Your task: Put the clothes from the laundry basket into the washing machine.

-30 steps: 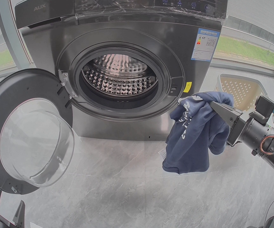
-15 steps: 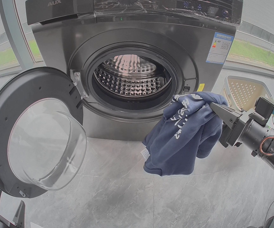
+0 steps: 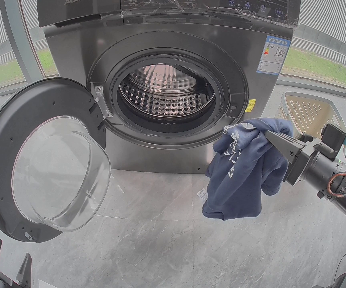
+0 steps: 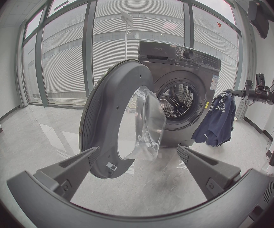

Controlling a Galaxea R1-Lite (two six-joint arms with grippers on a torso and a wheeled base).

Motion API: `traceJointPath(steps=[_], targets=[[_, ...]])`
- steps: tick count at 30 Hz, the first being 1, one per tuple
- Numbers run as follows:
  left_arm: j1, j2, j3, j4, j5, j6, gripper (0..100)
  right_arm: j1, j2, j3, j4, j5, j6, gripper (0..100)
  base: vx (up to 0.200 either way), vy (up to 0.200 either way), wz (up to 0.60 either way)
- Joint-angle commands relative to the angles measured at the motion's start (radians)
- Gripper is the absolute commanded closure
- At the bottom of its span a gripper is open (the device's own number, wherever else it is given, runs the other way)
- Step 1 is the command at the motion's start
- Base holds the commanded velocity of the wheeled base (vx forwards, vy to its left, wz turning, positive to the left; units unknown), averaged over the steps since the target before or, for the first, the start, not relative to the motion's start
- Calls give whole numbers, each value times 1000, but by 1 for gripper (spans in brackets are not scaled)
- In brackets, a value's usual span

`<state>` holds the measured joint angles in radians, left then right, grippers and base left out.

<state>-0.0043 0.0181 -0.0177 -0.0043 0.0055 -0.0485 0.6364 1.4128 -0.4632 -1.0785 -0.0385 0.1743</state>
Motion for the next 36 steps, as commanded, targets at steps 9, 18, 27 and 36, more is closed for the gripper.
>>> traceJointPath(steps=[9, 18, 27, 36], targets=[[0, -18, 16, 0, 1, -2, 0, 0, 8, 0, -1, 0, 1, 100, 0, 0, 0], [0, -18, 18, 0, 1, -2, 0, 0, 8, 1, -1, 0, 1, 100, 156, 0, 0], [0, -18, 18, -2, 1, 1, 0, 9, 15, 8, -3, 0, 11, 100, 0, 0, 0], [4, -18, 18, -2, -4, 27, 0, 121, 112, -41, -29, -14, 19, 100, 0, 0, 0]])
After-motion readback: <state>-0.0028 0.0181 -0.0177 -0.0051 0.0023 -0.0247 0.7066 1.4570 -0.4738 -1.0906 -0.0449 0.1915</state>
